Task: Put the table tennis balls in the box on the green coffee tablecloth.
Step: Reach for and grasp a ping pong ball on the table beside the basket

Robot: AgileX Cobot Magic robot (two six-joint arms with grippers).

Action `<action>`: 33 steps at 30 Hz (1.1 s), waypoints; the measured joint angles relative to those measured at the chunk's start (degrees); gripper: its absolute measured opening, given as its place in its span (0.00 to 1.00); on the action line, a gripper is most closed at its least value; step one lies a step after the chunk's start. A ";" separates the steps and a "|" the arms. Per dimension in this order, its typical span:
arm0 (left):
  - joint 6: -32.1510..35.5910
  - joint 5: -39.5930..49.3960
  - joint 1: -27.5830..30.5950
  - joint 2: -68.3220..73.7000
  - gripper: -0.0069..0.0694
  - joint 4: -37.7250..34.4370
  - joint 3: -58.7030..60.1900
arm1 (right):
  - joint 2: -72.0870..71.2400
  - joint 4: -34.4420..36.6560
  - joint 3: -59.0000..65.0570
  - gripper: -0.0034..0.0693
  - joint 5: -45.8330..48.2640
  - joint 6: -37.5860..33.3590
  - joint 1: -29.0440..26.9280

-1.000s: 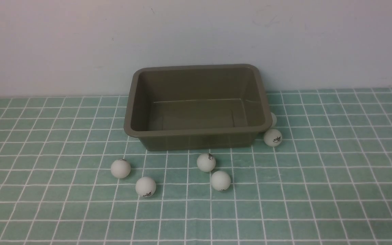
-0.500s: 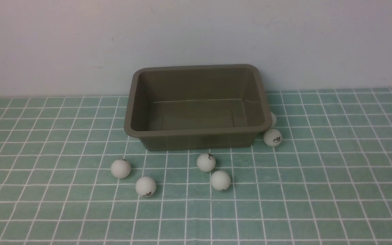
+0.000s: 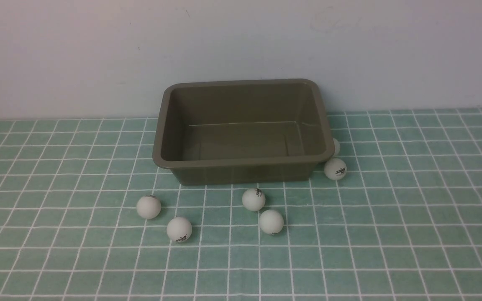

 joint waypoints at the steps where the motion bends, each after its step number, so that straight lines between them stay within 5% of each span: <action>1: 0.00 0.00 0.00 0.00 0.33 0.00 0.00 | 0.00 0.00 0.00 0.54 0.00 0.00 0.00; 18: -0.79 -1.67 0.00 0.00 0.33 -1.53 0.11 | 0.00 0.00 0.00 0.54 0.00 0.00 0.00; 33: -8.83 -20.60 0.00 0.00 0.33 -28.81 0.18 | 0.00 0.11 0.00 0.54 3.84 -1.52 0.00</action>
